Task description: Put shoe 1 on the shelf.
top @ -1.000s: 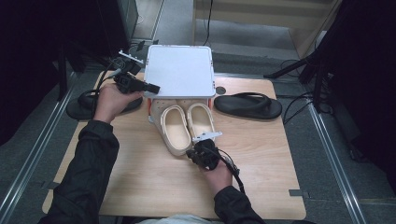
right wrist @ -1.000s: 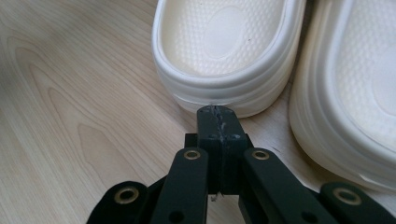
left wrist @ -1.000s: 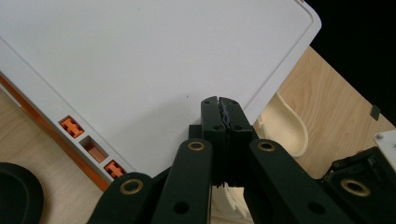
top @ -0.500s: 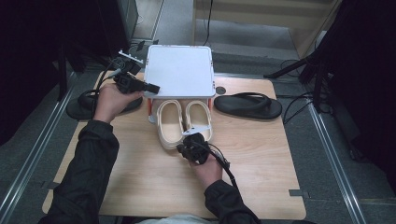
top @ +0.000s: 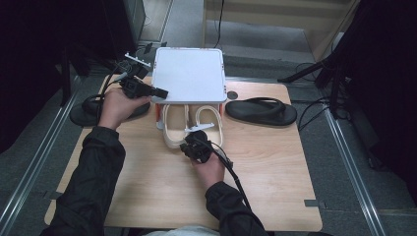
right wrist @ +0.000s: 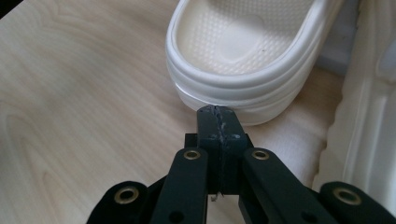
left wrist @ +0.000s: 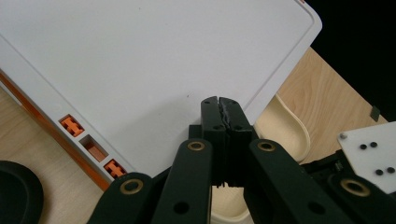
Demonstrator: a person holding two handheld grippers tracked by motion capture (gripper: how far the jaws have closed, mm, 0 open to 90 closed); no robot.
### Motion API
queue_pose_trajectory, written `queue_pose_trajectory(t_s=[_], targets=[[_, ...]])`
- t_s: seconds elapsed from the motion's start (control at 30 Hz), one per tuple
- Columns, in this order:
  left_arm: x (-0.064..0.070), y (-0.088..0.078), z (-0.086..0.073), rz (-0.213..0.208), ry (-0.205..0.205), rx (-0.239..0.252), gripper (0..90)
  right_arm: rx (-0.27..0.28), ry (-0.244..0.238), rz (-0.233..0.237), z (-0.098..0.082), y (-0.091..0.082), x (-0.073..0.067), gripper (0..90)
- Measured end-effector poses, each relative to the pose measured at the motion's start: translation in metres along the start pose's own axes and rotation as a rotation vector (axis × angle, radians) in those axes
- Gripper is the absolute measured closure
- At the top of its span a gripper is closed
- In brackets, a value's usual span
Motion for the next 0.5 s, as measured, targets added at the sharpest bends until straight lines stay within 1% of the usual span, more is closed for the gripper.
queue_pose_trajectory(t_s=[0.07,0.1,0.13,0.17,0.2,0.23,0.27,0.3,0.33,0.37,0.4,0.43,0.5], targets=[[0.000,0.000,0.000,0.002,0.001,0.000,90.0,0.000,0.001,-0.002,0.002,0.001,0.000,90.0],[0.000,0.000,0.000,0.003,0.000,0.000,90.0,-0.006,-0.007,-0.023,0.006,0.005,0.002,90.0],[0.000,0.000,0.000,0.003,0.000,0.000,90.0,-0.006,-0.007,-0.023,0.006,0.005,0.002,90.0],[0.000,0.000,0.000,0.002,0.000,-0.001,90.0,-0.004,0.014,-0.015,0.009,0.006,0.002,90.0],[0.000,0.000,0.000,0.000,-0.008,-0.002,90.0,-0.004,0.012,-0.028,0.011,0.007,0.004,90.0],[0.000,0.000,0.000,0.000,-0.011,-0.003,90.0,0.000,0.016,-0.031,0.013,0.008,0.005,90.0],[0.000,0.000,0.000,0.000,-0.011,-0.003,90.0,0.000,0.016,-0.031,0.013,0.008,0.005,90.0],[0.000,0.000,0.000,0.009,-0.005,-0.003,90.0,0.012,0.030,-0.036,0.015,0.012,0.007,90.0],[0.000,0.000,0.000,0.009,-0.005,-0.003,90.0,0.012,0.030,-0.036,0.015,0.012,0.007,90.0],[0.000,0.000,0.000,0.005,-0.002,-0.002,90.0,0.021,0.034,-0.036,0.019,0.013,0.009,90.0],[0.000,0.000,0.000,0.004,0.001,-0.001,90.0,0.020,0.029,-0.056,0.021,0.014,0.011,90.0],[0.001,0.000,0.000,0.004,0.001,-0.002,90.0,0.021,0.023,-0.067,0.023,0.016,0.012,90.0],[0.001,0.000,0.000,0.009,0.002,-0.002,90.0,0.024,0.040,-0.070,0.026,0.019,0.014,90.0]])
Point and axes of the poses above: each handheld gripper's, and its own axes: y roughly forward along the jaws, z roughly out of its top, x roughly to its right, the point moved 9 cm from there along y, roughly forward along the jaws, and after that the axes turned 8 degrees about z, right-handed, at the moved point
